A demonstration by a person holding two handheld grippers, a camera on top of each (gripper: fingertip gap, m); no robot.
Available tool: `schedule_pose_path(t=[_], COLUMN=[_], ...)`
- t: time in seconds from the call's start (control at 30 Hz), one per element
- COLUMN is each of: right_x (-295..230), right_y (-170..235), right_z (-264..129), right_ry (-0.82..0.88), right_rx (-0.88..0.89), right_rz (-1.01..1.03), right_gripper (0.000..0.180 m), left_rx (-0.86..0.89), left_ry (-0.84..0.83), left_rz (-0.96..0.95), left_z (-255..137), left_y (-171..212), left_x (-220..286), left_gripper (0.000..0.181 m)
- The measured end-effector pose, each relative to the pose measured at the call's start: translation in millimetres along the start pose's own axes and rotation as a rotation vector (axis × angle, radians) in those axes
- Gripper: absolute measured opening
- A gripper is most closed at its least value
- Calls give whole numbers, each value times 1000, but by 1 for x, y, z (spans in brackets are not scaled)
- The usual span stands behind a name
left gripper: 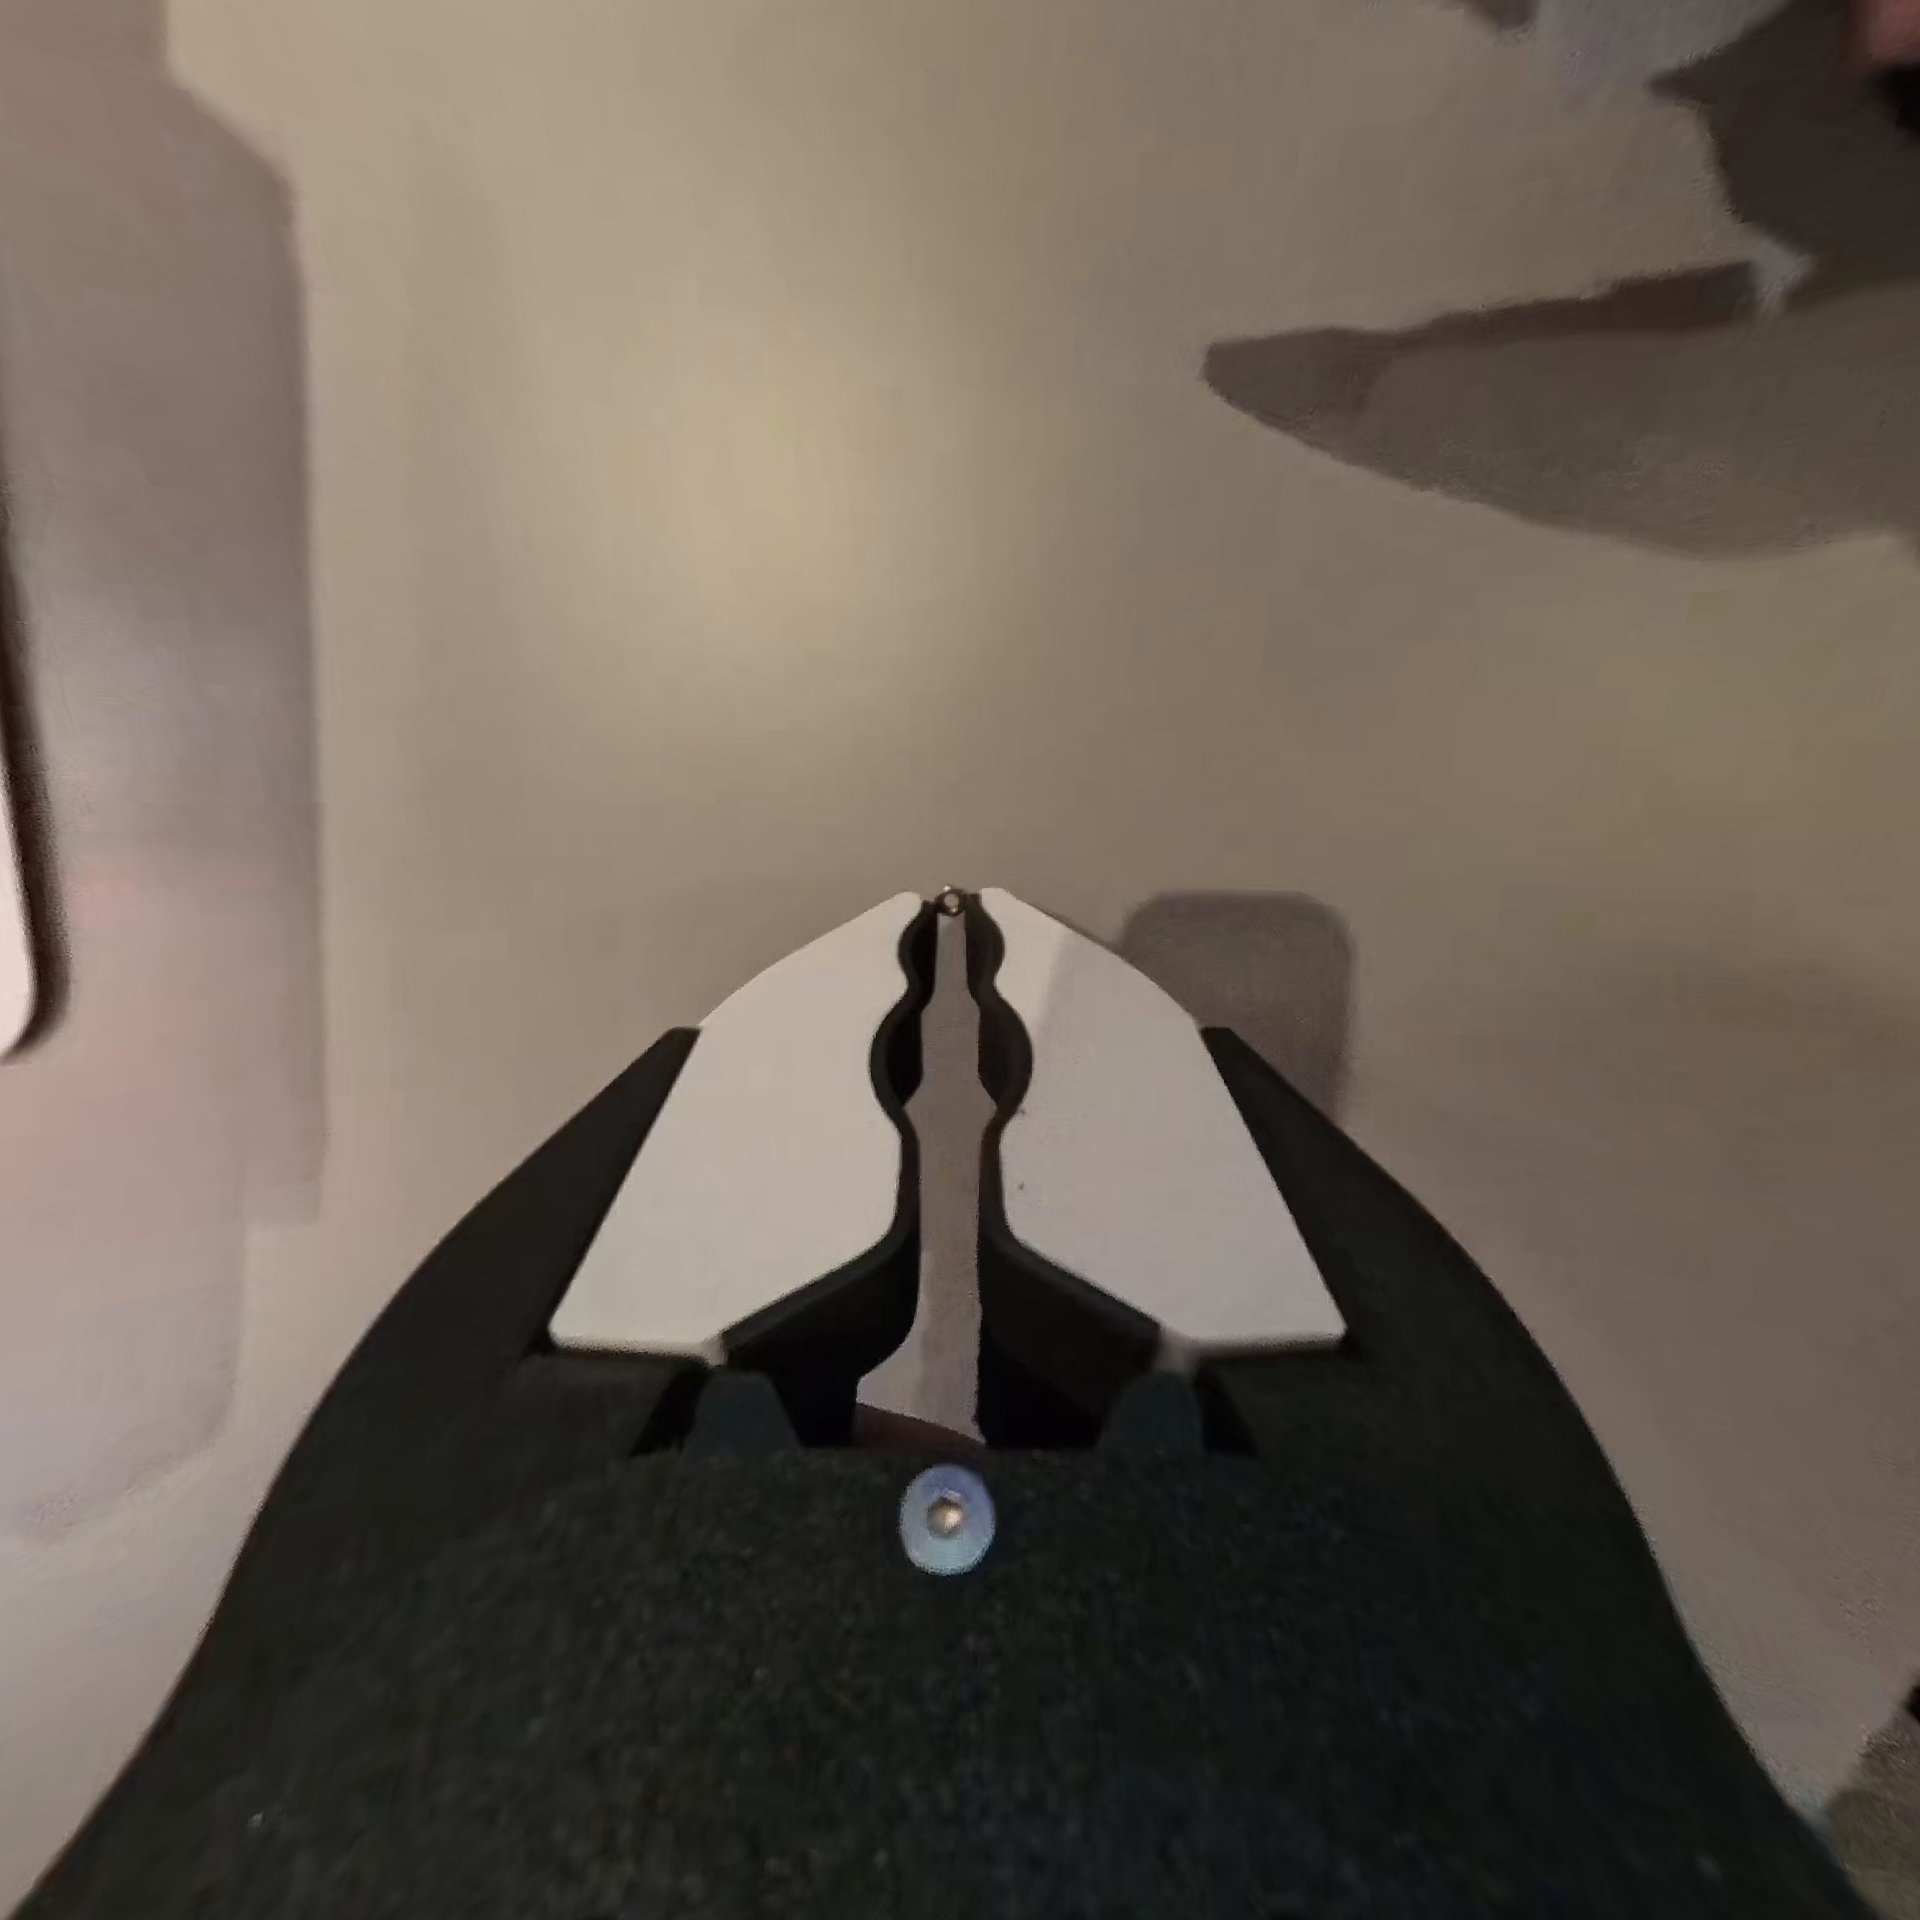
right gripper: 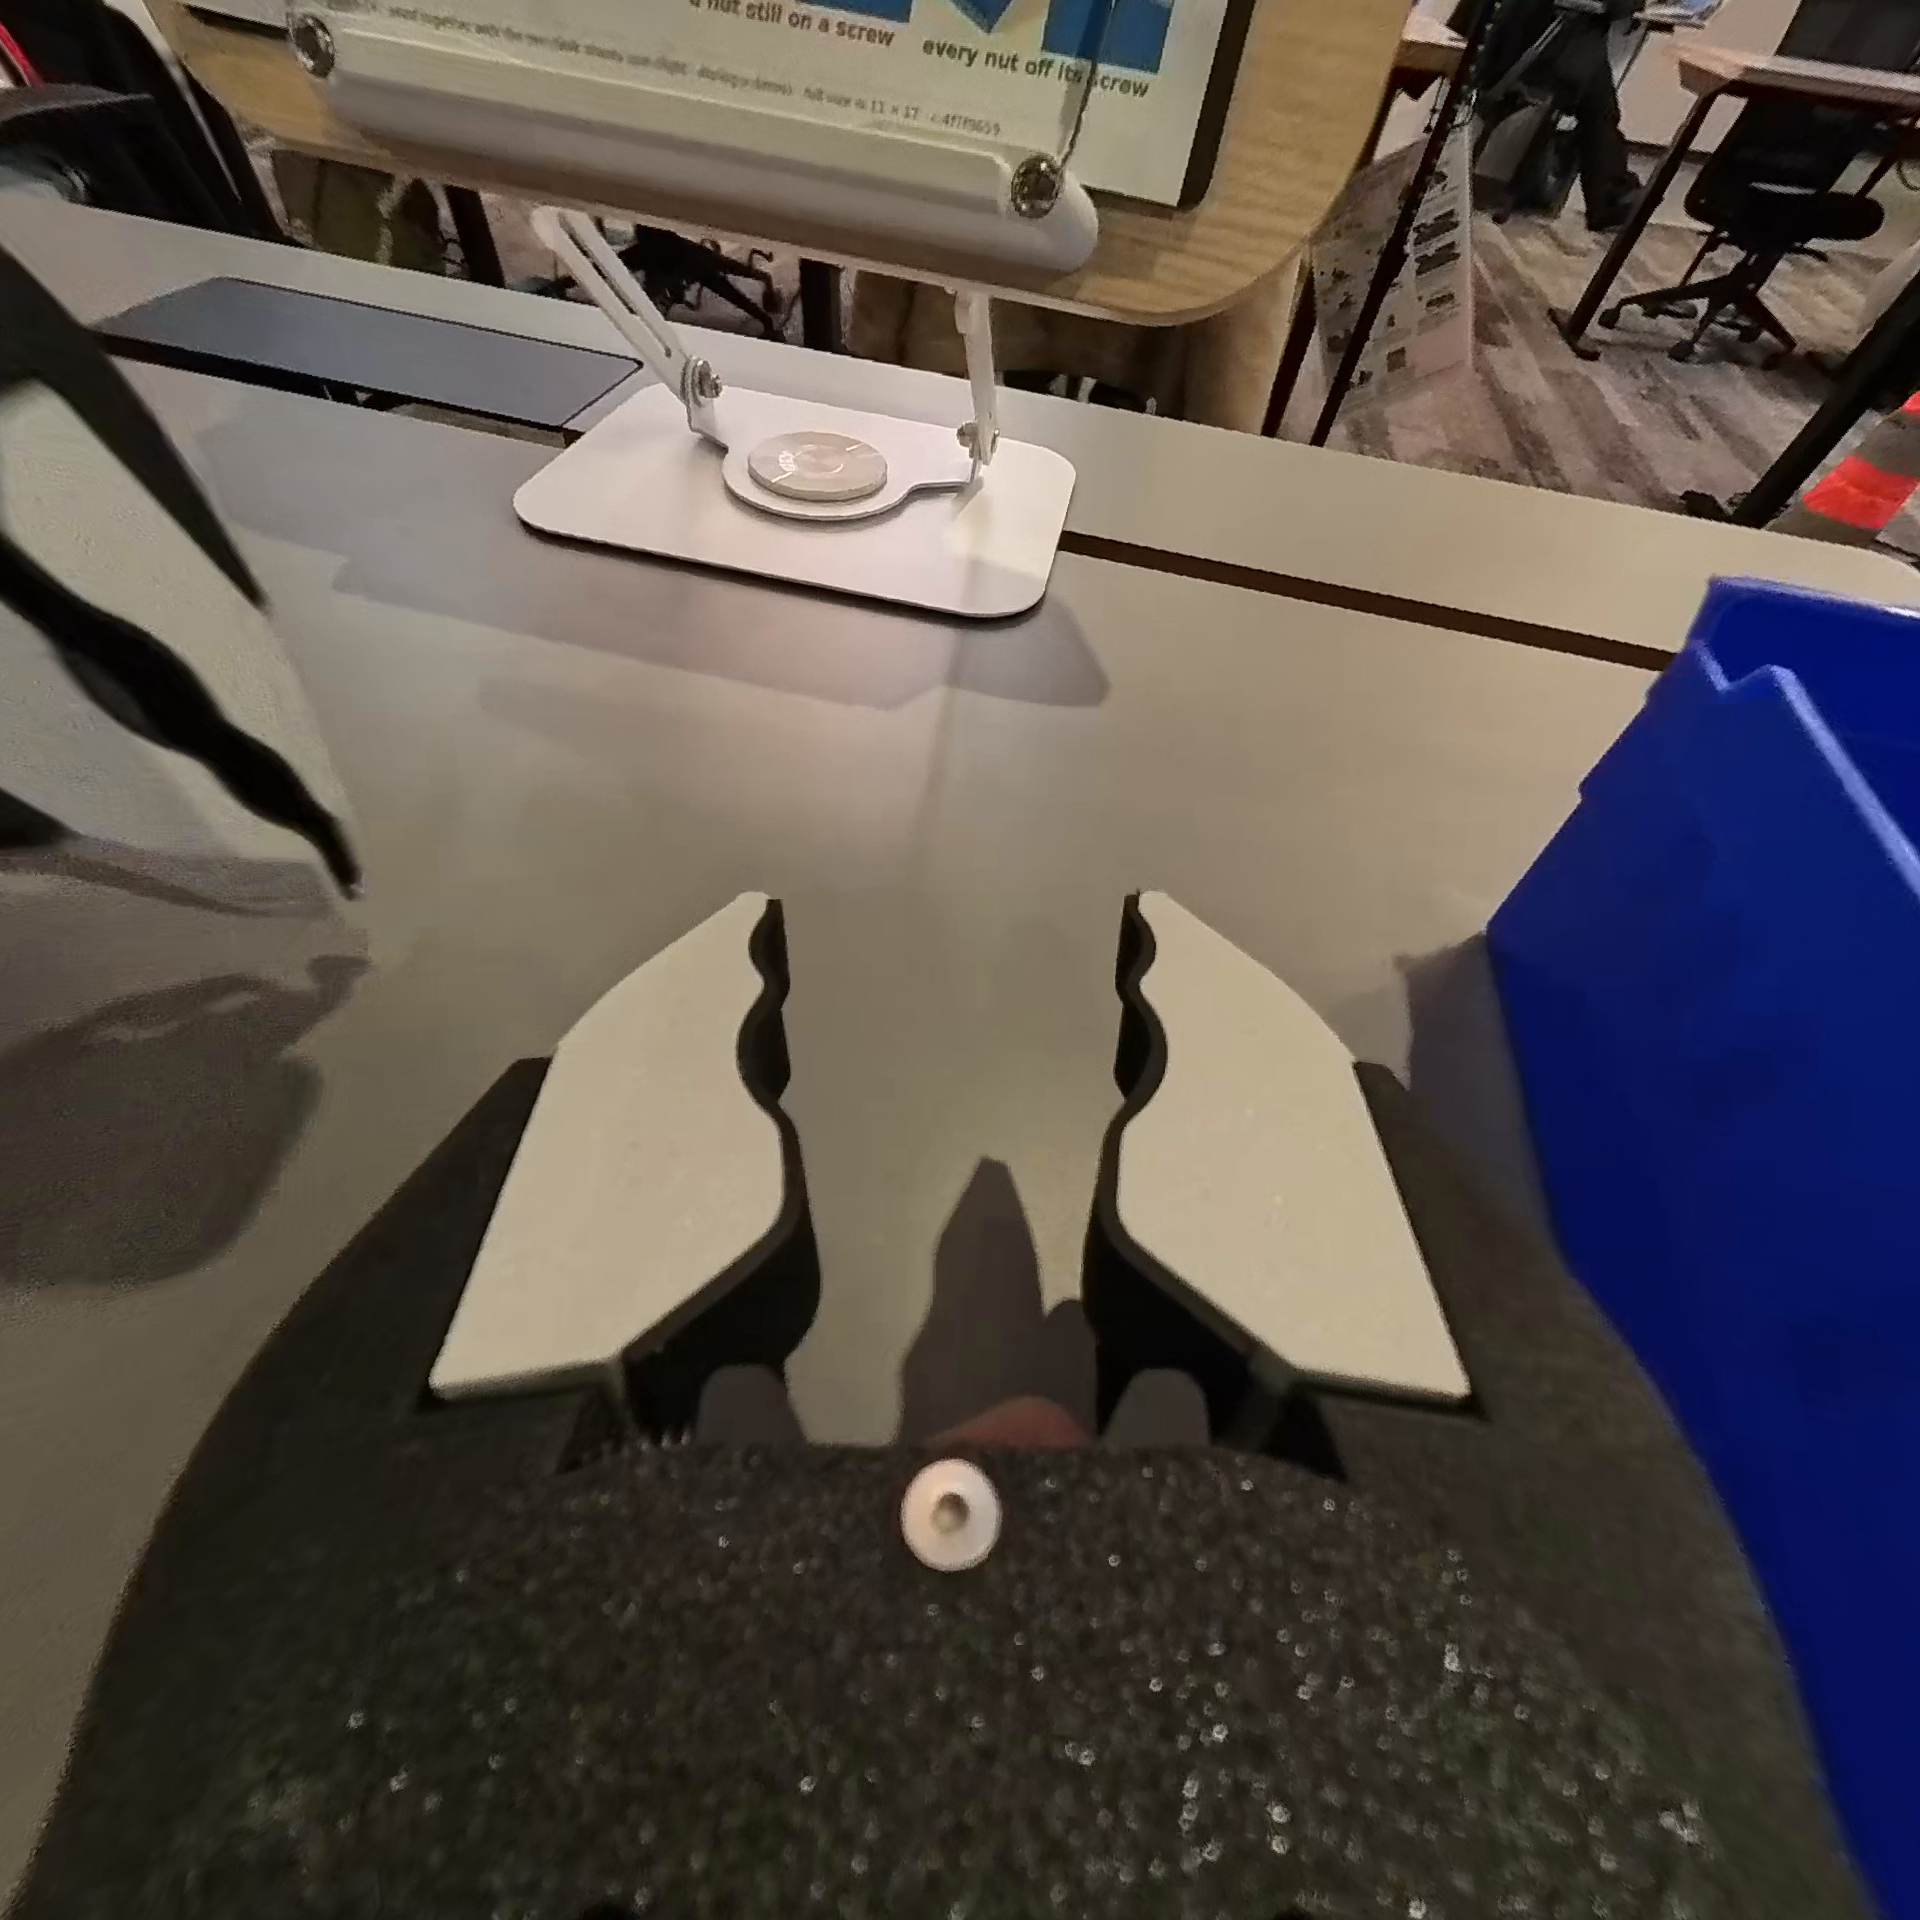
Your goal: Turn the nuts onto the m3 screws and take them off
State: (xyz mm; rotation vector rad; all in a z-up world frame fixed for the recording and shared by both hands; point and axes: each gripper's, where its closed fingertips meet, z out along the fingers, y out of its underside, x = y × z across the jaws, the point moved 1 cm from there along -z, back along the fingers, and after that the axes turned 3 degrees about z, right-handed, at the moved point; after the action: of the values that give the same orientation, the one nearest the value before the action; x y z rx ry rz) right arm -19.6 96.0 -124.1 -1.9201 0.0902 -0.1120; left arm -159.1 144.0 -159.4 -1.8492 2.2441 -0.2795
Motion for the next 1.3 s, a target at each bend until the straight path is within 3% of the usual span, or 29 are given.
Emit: schedule_pose_path(t=[0.13, 0.37, 0.57, 0.7, 0.83, 0.93, 1.03, 1.13, 1.3], right_x=[2, 2, 1, 1, 0, -1, -2, -1, -2], right_y=[0, 0, 0, 1, 1, 2, 2, 2, 3], right_z=[0, -1, -1, 0, 0, 0, 0, 0, 1], right_ry=[-12, -11, -17, -19, -25, -26, -26, -28, -24], right_rx=[0, 1, -1, -5, -6, -10, -11, -10, -17], right_rz=[29, 20, 25, 27, 24, 17, 13, 18, 11], right_gripper=[61, 61, 60, 60, 60, 60, 59, 59, 58], left_rx=[-65, -125, -90, 77, 428, 657, 772, 805, 791], left_ry=[-5, -3, -4, -99, -194, -343, -455, -557, -639], left_rz=[11, 28, -26, -106, -237, -335, -496, -639, -695], left_z=[25, 25, 18, -24, -117, -196, -249, -272, -281], left_y=[-3, -1, -3, -9, -4, 42, 123, 204, 257], left_x=[-5, -3, -1, -8, -10, -17, -20, -19, -11], left_gripper=[5, 7, 41, 54, 47, 44, 36, 35, 29])
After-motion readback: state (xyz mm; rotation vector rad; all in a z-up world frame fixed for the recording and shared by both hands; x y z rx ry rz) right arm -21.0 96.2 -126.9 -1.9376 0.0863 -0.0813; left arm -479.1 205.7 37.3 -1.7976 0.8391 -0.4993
